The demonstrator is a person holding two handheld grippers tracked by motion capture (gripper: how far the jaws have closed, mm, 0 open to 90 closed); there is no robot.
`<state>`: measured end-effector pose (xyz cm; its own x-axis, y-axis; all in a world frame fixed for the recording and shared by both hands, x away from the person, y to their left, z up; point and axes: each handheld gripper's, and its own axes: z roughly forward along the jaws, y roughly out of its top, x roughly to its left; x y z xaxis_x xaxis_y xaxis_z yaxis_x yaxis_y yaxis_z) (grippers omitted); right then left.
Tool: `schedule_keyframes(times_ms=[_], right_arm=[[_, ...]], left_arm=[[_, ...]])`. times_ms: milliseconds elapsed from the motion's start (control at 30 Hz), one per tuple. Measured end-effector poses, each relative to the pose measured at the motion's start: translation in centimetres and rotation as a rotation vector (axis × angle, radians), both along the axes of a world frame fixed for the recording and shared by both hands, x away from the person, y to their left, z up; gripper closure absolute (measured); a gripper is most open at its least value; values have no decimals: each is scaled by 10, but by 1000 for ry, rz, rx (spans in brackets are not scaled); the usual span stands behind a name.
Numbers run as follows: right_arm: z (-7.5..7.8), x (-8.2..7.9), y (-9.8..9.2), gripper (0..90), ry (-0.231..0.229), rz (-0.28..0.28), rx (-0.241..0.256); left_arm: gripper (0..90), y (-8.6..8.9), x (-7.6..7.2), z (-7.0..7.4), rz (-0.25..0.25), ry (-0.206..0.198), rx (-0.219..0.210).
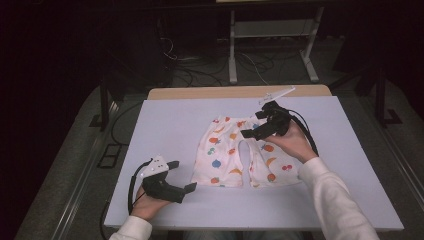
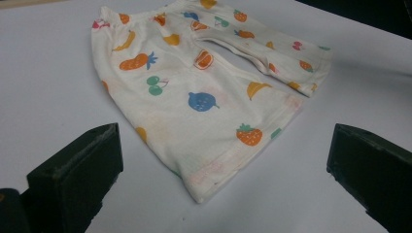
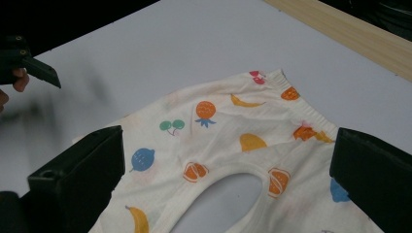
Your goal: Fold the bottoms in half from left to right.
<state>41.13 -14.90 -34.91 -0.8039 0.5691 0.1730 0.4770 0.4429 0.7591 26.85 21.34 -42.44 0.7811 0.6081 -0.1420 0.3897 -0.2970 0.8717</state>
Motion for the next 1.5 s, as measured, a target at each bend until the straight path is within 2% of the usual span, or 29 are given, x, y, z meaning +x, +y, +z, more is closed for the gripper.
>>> schedule_keyframes(times_ms=[667, 900, 1233, 1500], right_arm=[[-3, 34, 25, 0, 27, 20, -14], [-12, 49, 33, 0, 36, 17, 2], [-25, 65, 50, 0, 47, 28, -5], [-27, 74, 60, 0, 48, 32, -13]], left_arm=[[0, 2, 1, 0, 3, 1, -9], [0, 2, 2, 0, 5, 3, -10], [0, 1, 2, -1, 3, 6, -6], [0, 0, 2, -1, 2, 11, -10]])
